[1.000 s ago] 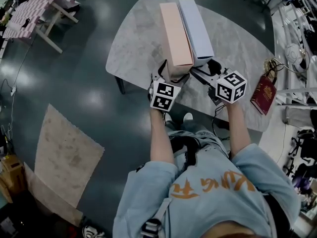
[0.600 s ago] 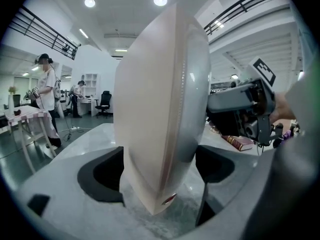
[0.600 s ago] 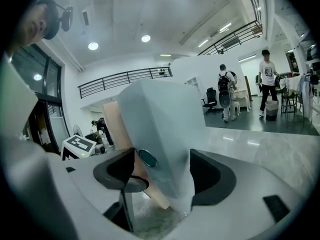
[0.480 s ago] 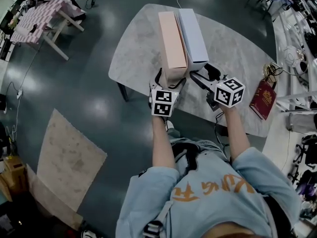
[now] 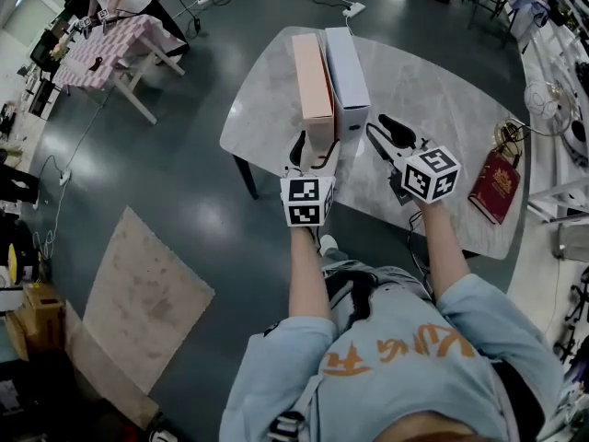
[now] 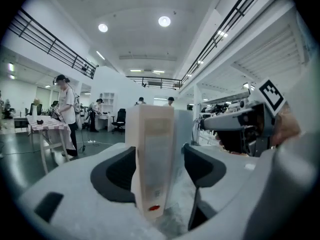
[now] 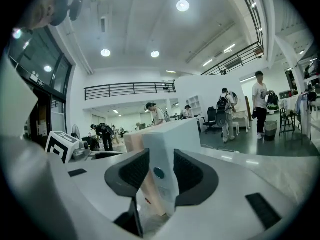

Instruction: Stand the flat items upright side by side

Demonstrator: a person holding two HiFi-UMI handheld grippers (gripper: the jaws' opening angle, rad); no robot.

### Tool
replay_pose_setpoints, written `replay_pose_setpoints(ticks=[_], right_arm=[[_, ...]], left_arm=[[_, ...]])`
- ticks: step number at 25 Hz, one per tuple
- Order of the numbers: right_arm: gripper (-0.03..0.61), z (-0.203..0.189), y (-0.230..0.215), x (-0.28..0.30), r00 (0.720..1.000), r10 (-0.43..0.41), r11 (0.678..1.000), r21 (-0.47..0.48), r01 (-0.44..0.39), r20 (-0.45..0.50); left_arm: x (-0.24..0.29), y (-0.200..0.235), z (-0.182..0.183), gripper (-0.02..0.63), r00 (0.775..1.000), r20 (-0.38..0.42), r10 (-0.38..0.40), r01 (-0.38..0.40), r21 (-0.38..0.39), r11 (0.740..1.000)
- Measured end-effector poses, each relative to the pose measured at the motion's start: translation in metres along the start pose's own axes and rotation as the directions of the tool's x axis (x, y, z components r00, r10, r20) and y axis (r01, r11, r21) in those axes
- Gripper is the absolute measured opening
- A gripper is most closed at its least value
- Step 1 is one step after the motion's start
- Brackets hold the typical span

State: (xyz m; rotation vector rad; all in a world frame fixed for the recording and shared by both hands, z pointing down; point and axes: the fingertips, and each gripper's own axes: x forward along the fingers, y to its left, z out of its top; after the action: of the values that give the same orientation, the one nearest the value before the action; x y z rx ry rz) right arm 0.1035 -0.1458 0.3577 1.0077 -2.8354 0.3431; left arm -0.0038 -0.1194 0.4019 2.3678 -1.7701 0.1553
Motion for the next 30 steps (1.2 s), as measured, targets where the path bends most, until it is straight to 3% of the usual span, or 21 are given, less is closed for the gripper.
replay_pose_setpoints(ticks=[9, 15, 30], right_arm=[[0.007, 0.037, 0.022, -0.046, 0.992, 0.018, 0.999, -0.034, -0.014, 0.121], [0.002, 0.061, 0.047, -0.072, 0.979, 0.069, 0.997, -0.055, -0.059, 0.192], [0.002, 0.049, 0.069, -0.130, 0.985, -0.042, 0.992, -0.108, 0.061, 0.170]], left_arm=[[-0.044, -0.037, 0.055, 0.140, 0.980, 0.161, 0.119, -0.120, -0.006, 0.993], [-0.069, -0.056, 0.076, 0.014, 0.961, 0.206, 0.185, -0.172, -0.080, 0.982], [-0.108, -0.100, 0.074, 0.012, 0.946, 0.150, 0.286, -0.283, -0.045, 0.958]])
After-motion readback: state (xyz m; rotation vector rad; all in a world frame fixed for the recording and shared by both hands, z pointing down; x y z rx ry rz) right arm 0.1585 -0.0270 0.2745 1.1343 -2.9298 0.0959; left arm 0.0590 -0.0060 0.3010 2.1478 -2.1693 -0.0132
